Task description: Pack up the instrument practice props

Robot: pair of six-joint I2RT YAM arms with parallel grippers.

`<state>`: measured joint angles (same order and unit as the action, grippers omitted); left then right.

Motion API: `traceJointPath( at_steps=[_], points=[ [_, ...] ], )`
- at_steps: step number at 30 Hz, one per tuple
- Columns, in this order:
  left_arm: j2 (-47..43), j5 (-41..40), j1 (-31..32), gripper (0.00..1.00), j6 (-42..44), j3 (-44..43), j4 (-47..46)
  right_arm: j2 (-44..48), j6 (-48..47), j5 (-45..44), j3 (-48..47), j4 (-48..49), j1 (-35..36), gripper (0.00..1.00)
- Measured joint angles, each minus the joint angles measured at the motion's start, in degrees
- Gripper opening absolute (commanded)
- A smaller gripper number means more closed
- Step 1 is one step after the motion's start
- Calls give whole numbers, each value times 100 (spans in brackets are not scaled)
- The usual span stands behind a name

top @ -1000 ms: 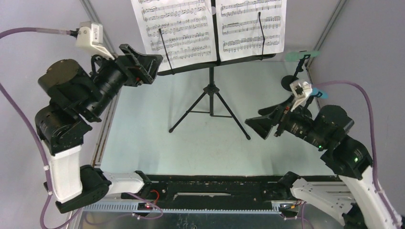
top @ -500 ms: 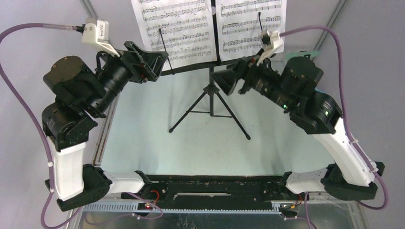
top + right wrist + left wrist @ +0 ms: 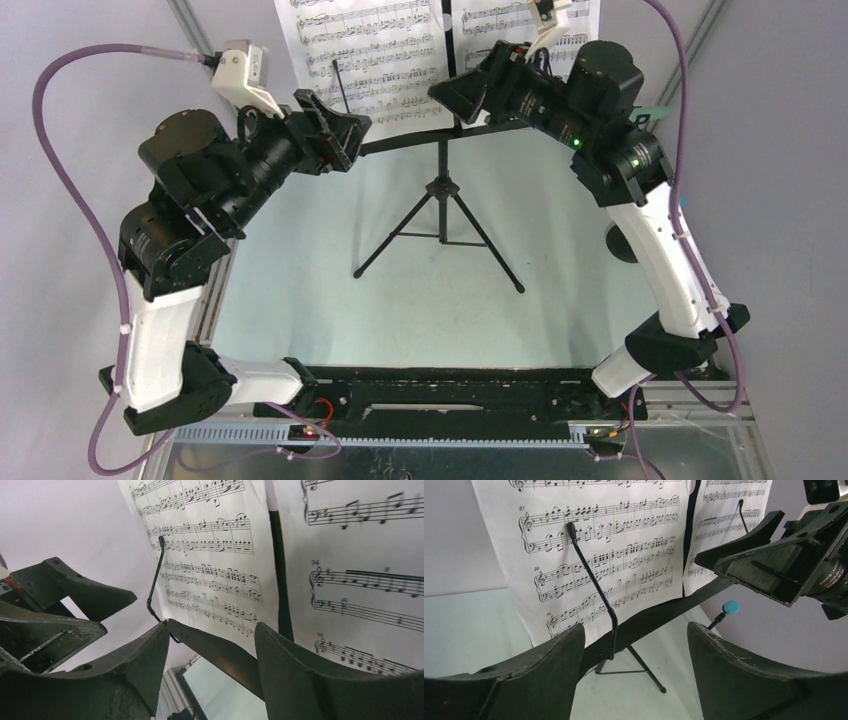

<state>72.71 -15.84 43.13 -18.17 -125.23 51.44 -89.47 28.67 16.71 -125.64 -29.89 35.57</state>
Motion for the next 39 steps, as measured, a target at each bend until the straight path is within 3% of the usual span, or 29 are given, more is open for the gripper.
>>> traceJointPath(
  at_steps=[22, 28, 39],
  points=[
    [-317, -245, 0, 89, -389, 835, -566, -555, -63, 286, -549, -48, -337, 70],
    [-404, -192, 0, 99, -385, 992, -723, -671, -138, 317, -732, -81, -341, 70],
    [-420, -192, -2, 100, -387, 1060, -774, -763, -197, 481, -837, -68, -358, 70]
  ],
)
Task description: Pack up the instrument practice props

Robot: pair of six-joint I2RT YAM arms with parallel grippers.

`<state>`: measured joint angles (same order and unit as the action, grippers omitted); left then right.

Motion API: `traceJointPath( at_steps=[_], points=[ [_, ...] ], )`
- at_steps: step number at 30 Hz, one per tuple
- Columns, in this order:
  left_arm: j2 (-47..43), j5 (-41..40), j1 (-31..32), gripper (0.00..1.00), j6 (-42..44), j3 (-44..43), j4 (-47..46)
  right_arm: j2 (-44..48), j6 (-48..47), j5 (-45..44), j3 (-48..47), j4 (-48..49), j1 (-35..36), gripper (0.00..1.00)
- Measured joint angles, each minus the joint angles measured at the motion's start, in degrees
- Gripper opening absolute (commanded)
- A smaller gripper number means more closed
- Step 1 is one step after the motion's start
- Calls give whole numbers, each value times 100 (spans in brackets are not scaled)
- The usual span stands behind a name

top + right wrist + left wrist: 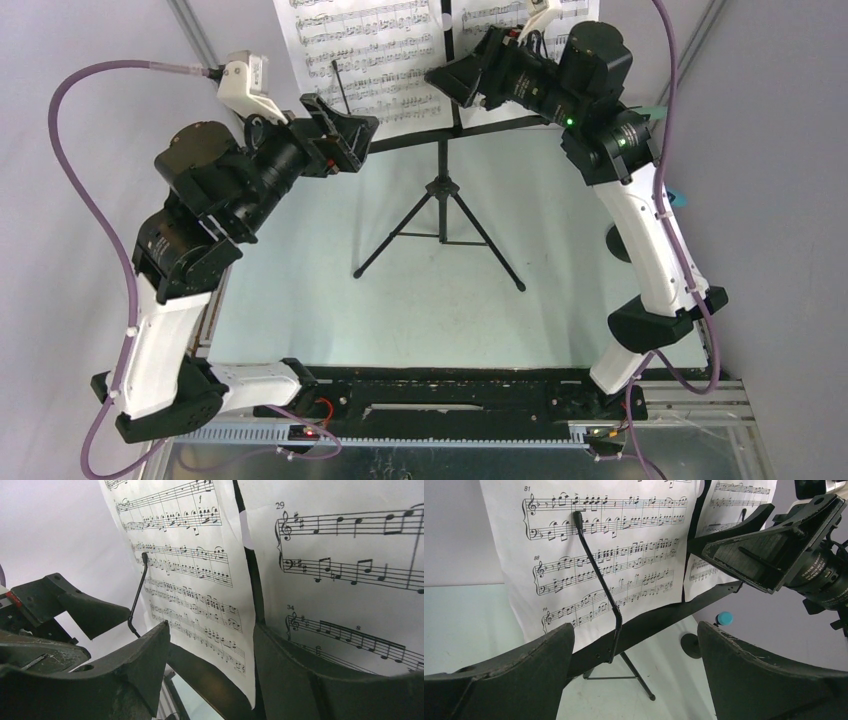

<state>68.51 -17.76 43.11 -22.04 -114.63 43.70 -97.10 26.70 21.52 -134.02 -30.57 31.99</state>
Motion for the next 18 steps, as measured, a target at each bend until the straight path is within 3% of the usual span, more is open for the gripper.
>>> traceJointPath(
  at_steps=[18],
  points=[
    [90, 63, -2, 100, 0, 20, 7, -92, 24, 389, 35, 136, 9, 70]
  ],
)
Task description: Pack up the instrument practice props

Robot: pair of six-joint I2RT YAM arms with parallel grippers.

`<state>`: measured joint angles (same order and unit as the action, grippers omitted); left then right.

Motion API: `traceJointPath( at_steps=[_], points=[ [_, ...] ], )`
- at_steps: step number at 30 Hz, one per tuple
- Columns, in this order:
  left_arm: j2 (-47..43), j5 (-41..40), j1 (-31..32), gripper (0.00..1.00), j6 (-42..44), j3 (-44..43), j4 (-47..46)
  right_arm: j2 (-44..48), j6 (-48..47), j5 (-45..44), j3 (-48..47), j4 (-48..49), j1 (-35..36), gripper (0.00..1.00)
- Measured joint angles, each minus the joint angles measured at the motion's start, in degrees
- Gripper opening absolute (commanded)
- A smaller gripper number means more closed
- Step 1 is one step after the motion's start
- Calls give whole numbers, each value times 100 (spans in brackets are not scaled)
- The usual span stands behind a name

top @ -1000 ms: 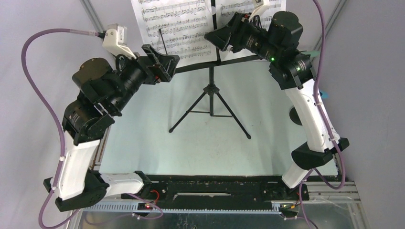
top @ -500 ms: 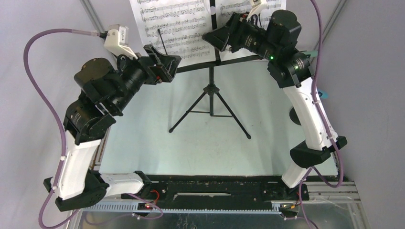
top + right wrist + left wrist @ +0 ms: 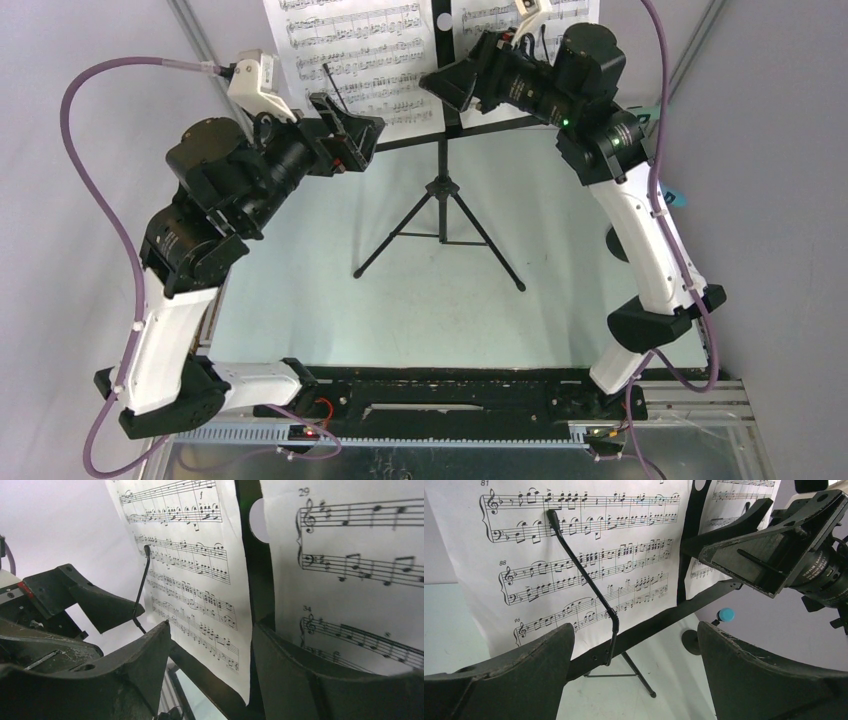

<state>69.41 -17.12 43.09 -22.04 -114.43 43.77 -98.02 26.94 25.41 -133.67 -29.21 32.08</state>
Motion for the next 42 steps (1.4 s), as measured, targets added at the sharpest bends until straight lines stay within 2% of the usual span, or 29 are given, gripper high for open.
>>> traceJointPath(
  at_steps=[10, 26, 42],
  points=[
    [9, 44, -26, 100, 2, 13, 0, 282, -107, -754, 251, 26, 15, 69],
    [46, 87, -129, 100, 2, 120, 4, 212, -111, -470, 216, -341, 15, 62],
    [68, 153, -188, 100, 0, 125, 4, 413, -66, -361, 981, -520, 83, 62]
  ],
)
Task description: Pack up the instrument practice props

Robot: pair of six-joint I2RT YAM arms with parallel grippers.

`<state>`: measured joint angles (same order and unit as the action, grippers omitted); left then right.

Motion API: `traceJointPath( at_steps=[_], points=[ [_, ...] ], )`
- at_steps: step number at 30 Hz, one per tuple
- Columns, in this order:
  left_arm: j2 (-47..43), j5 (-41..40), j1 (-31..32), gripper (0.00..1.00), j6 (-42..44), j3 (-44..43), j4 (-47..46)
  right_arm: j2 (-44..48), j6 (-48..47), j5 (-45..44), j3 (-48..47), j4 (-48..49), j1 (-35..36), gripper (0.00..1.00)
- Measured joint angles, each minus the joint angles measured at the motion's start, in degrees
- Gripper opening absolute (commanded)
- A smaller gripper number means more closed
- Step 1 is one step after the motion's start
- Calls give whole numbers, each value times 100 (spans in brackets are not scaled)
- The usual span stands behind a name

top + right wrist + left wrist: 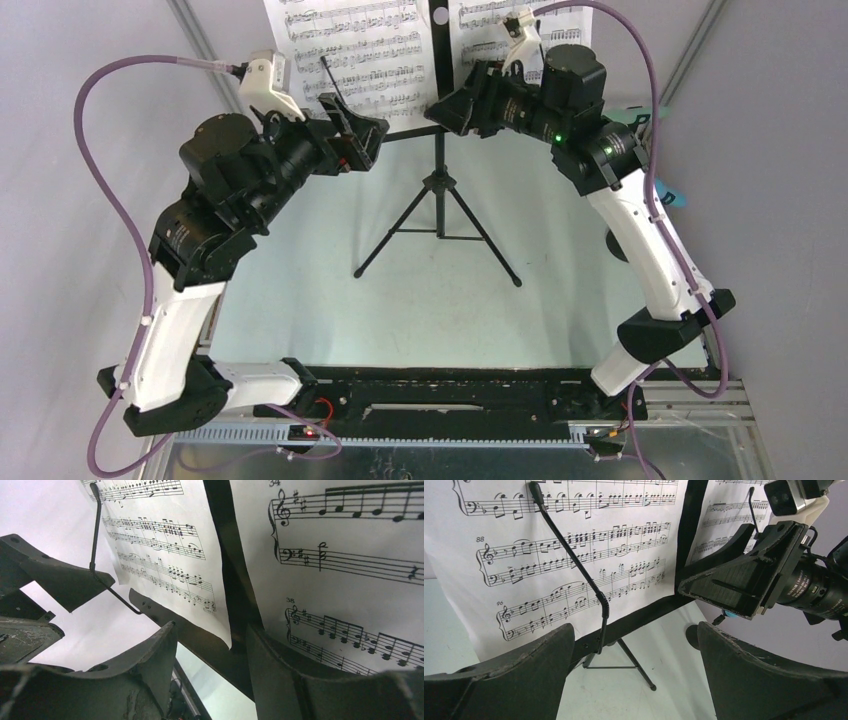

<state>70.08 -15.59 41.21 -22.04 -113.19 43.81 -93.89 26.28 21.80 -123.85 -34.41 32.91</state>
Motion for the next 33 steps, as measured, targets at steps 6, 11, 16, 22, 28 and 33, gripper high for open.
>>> traceJointPath(
  at_steps=[6, 11, 16, 22, 28, 33],
  points=[
    [9, 131, 0, 98, 0, 0, 0, 160, 125, 227, 422, 533, -37, 61],
    [15, 234, 0, 98, 0, 0, 0, 140, 461, 450, 479, 809, -111, 61],
    [15, 271, 0, 98, 2, 0, 0, -52, 791, 750, 361, 1003, -144, 60],
    [17, 299, -4, 97, 2, 0, 2, -372, 1060, 1005, -59, 1034, -133, 57],
    [55, 385, -4, 97, 2, 0, 4, -610, 1145, 970, -540, 1036, -133, 55],
    [79, 402, -4, 97, 2, 0, 4, -837, 1176, 824, -962, 1139, -144, 54]
  ],
)
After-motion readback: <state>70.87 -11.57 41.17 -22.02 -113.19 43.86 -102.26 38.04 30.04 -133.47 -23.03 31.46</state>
